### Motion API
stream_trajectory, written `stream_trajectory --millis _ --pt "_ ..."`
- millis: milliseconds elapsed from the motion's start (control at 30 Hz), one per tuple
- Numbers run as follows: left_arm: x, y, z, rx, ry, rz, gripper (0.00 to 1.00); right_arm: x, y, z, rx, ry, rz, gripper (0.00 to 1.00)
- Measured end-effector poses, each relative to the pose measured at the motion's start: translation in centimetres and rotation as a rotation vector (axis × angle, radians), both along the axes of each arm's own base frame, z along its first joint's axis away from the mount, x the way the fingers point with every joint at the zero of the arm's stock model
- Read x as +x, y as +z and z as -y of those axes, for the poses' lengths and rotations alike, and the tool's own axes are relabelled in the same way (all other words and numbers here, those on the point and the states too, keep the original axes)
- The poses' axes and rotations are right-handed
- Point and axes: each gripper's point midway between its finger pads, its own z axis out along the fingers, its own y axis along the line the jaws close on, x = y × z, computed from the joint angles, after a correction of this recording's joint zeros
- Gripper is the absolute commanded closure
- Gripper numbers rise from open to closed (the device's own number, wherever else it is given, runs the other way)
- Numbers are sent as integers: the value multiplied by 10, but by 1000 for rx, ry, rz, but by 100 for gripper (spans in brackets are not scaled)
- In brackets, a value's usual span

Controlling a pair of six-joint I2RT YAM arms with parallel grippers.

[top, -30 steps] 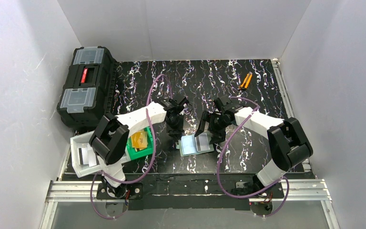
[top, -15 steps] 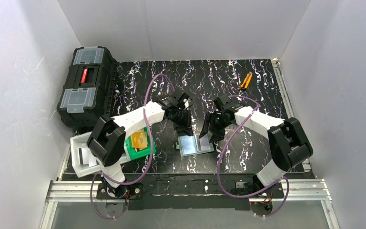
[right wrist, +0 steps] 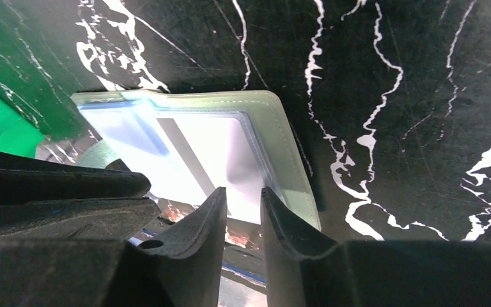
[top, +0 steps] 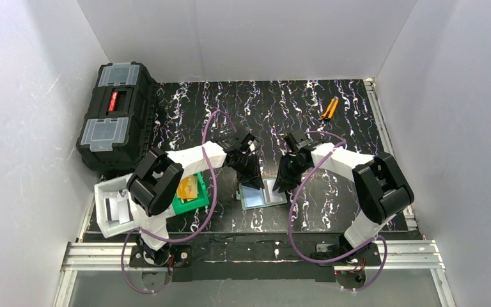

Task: Take the credit cards out of the card holder
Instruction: Remove the credit card from the card holder.

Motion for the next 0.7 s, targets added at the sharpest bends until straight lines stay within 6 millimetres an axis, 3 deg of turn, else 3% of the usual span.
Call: stream_trajectory --millis 367,700 --pt "-8 -26 3 -31 8 -50 77 -5 -11 4 -25 -2 -27 80" --pt "-6 -26 12 -88 11 -47 84 -7 -12 4 -21 -1 -33 84"
